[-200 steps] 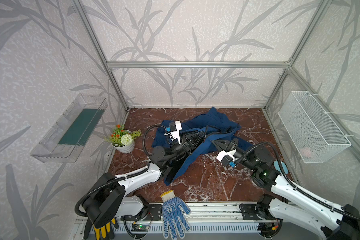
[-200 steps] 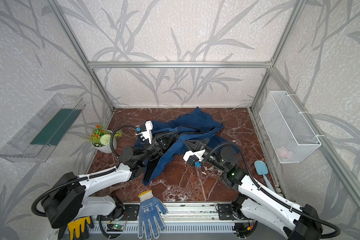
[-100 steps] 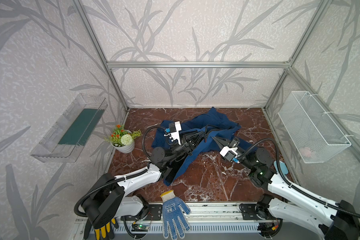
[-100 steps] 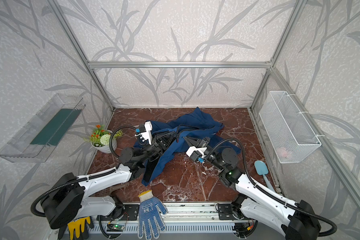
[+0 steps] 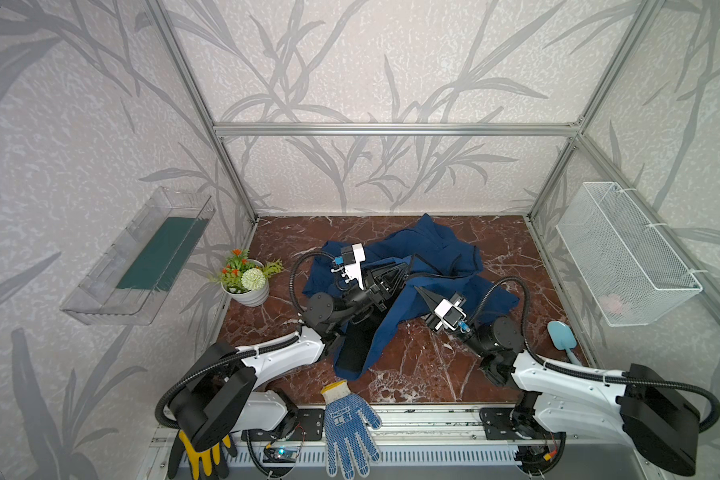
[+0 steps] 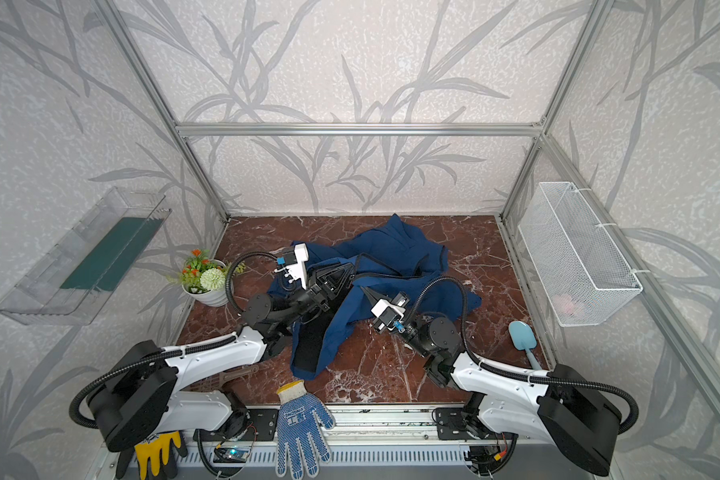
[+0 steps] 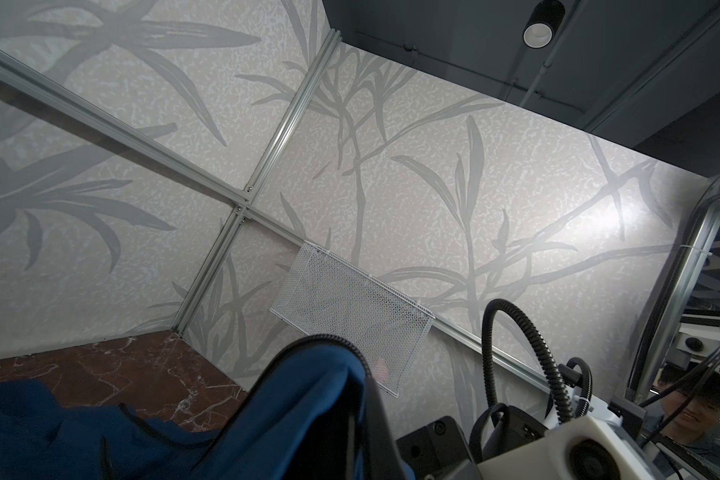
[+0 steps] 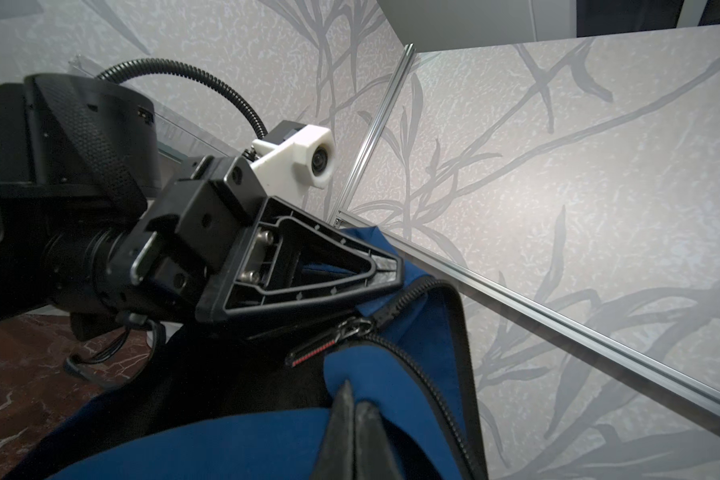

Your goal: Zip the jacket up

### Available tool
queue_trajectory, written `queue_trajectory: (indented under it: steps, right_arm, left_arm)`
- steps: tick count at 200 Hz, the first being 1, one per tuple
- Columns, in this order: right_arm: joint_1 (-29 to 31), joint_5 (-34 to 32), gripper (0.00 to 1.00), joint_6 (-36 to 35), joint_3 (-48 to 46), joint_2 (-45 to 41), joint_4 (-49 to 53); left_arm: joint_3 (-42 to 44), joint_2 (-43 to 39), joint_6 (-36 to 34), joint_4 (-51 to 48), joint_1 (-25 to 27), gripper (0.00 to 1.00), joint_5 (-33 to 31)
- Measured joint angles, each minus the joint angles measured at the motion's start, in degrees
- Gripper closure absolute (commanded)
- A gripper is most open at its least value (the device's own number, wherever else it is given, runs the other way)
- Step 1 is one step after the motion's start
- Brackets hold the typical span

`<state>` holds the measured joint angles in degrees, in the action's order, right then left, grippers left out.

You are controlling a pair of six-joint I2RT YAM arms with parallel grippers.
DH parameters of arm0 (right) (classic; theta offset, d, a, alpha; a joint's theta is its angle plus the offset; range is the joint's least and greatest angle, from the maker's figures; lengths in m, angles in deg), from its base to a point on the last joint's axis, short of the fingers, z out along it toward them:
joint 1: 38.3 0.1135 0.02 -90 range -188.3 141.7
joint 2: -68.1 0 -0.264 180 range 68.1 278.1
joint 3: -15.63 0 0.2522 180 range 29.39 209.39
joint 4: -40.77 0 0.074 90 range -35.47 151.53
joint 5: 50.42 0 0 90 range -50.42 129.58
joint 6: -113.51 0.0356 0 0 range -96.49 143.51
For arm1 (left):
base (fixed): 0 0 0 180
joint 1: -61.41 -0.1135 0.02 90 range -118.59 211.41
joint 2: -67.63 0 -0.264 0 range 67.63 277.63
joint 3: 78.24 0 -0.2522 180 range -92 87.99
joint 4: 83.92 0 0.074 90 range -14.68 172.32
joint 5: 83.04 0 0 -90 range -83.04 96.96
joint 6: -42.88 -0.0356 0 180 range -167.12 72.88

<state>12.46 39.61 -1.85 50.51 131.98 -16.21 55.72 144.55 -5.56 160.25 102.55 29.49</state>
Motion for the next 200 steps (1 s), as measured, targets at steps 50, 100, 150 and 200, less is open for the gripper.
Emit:
queue_trajectory:
  steps: [50, 100, 150, 200]
  right_arm:
    - [0.00, -1.57, 1.00, 0.02, 0.02, -1.18, -2.62]
    - [-0.02, 0.07, 1.00, -6.25, -0.15, -10.71, 6.14]
    - [-0.13, 0.13, 1.00, -9.22, 2.29, -21.20, 28.44]
    - [-11.15, -2.69, 1.00, 3.48, 0.72, -19.50, 42.80]
  left_arm:
    - [0.02, 1.92, -1.68, -0.09, 0.74, 1.00, -1.79]
    - [0.02, 0.26, -1.70, 0.00, 0.72, 1.00, -2.93]
    - [0.31, -0.48, -1.62, -0.94, -0.76, 1.00, -3.15]
    - [-1.73, 3.39, -8.72, -10.38, -9.18, 1.00, -2.10]
